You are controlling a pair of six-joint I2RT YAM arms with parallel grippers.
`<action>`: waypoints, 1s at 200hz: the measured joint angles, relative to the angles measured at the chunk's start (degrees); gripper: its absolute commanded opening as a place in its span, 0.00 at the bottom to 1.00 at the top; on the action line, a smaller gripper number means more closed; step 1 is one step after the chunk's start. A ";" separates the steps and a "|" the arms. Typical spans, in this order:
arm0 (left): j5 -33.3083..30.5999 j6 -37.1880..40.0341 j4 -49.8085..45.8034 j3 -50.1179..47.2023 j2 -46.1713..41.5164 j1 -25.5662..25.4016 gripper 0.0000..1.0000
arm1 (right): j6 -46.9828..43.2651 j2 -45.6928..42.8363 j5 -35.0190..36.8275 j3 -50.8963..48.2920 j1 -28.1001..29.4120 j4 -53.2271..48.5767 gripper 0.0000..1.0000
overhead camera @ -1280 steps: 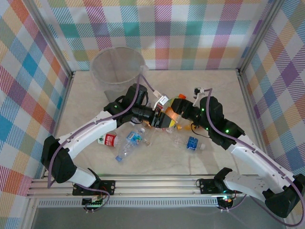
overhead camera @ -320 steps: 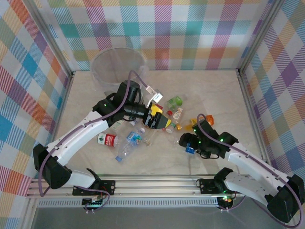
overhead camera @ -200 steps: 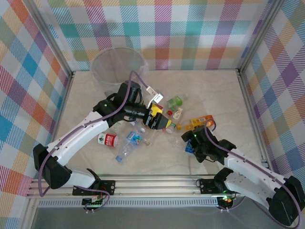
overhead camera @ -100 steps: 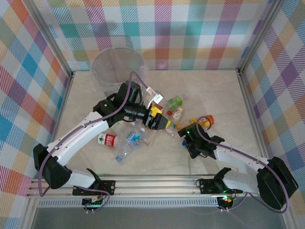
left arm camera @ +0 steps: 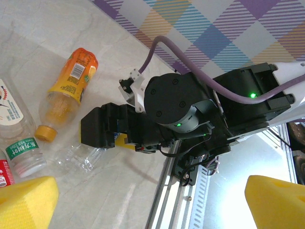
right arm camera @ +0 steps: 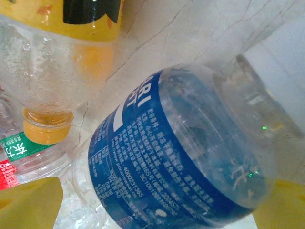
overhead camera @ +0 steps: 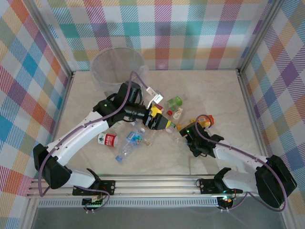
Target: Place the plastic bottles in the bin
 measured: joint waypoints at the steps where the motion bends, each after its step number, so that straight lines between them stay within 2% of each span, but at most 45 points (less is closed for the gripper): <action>1: 0.00 0.00 0.00 0.00 0.00 0.00 1.00 | -0.04 0.00 0.00 0.13 -0.04 -0.22 0.99; 74: 0.00 0.00 -0.04 0.02 0.00 -0.61 1.00 | -10.21 -1.22 -4.37 1.64 -6.36 -5.84 0.99; 139: 0.00 0.00 -0.09 0.02 -0.02 -0.70 1.00 | -18.67 5.42 -10.45 5.35 -6.58 -6.64 0.97; 162: -0.02 0.00 -0.09 0.00 0.00 -0.70 1.00 | -21.92 9.66 -13.16 8.33 -6.58 -6.19 0.90; 200: -0.02 0.22 -0.11 0.02 0.00 -0.70 1.00 | -26.10 11.06 -14.91 9.75 -6.34 -6.49 0.80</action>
